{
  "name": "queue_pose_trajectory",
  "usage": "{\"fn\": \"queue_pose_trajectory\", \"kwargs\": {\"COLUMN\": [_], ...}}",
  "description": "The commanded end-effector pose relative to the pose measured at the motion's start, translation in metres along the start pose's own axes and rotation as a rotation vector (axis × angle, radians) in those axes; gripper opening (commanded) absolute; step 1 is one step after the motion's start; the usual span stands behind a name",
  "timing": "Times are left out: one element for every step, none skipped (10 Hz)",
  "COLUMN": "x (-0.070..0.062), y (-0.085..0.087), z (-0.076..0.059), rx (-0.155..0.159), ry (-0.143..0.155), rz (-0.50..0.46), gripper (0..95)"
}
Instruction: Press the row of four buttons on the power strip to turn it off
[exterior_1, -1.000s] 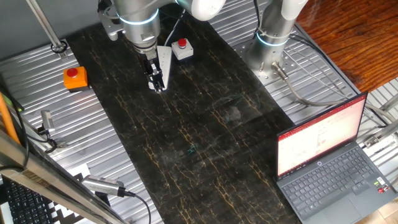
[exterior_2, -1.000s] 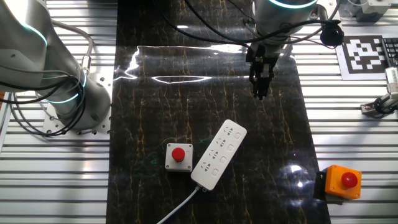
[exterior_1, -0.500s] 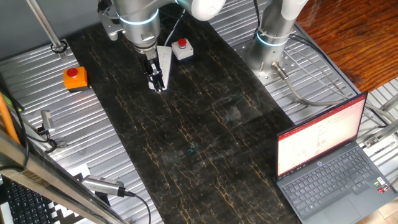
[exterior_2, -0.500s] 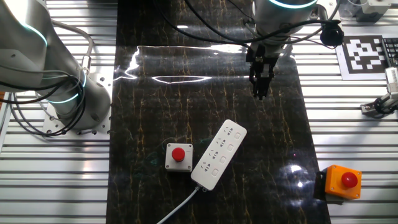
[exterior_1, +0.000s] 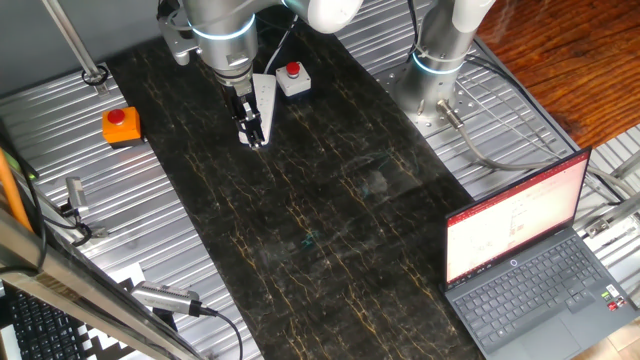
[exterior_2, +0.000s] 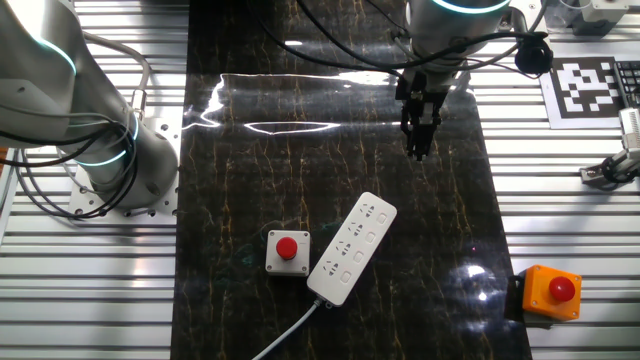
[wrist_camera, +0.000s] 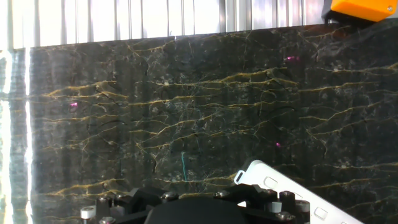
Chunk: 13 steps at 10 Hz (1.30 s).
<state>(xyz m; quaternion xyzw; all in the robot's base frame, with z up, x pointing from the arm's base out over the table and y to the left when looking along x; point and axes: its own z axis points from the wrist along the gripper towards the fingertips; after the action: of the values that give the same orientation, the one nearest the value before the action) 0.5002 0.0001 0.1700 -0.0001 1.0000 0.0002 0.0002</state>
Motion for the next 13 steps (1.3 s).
{"fn": "queue_pose_trajectory", "kwargs": {"x": [0.0002, 0.0002, 0.0002, 0.0002, 0.0002, 0.0002, 0.0002, 0.0002, 0.0002, 0.0002, 0.0002, 0.0002, 0.0002], "y": [-0.0001, -0.0001, -0.0001, -0.0001, -0.0001, -0.0001, -0.0001, -0.0001, -0.0001, -0.0001, -0.0001, -0.0001, -0.0001], "z": [0.0000, 0.0000, 0.0000, 0.0000, 0.0000, 0.0001, 0.0001, 0.0001, 0.0001, 0.0001, 0.0001, 0.0001, 0.0001], "rx": [-0.123, -0.120, -0.120, -0.120, -0.119, -0.118, -0.118, -0.118, -0.119, -0.119, -0.119, -0.121, -0.124], "ry": [0.008, 0.008, 0.008, 0.009, 0.009, 0.009, 0.009, 0.009, 0.009, 0.009, 0.010, 0.010, 0.010], "rz": [-0.269, -0.270, -0.270, -0.270, -0.270, -0.270, -0.270, -0.269, -0.269, -0.271, -0.272, -0.274, -0.275], "gripper": [0.0, 0.0, 0.0, 0.0, 0.0, 0.0, 0.0, 0.0, 0.0, 0.0, 0.0, 0.0, 0.0]}}
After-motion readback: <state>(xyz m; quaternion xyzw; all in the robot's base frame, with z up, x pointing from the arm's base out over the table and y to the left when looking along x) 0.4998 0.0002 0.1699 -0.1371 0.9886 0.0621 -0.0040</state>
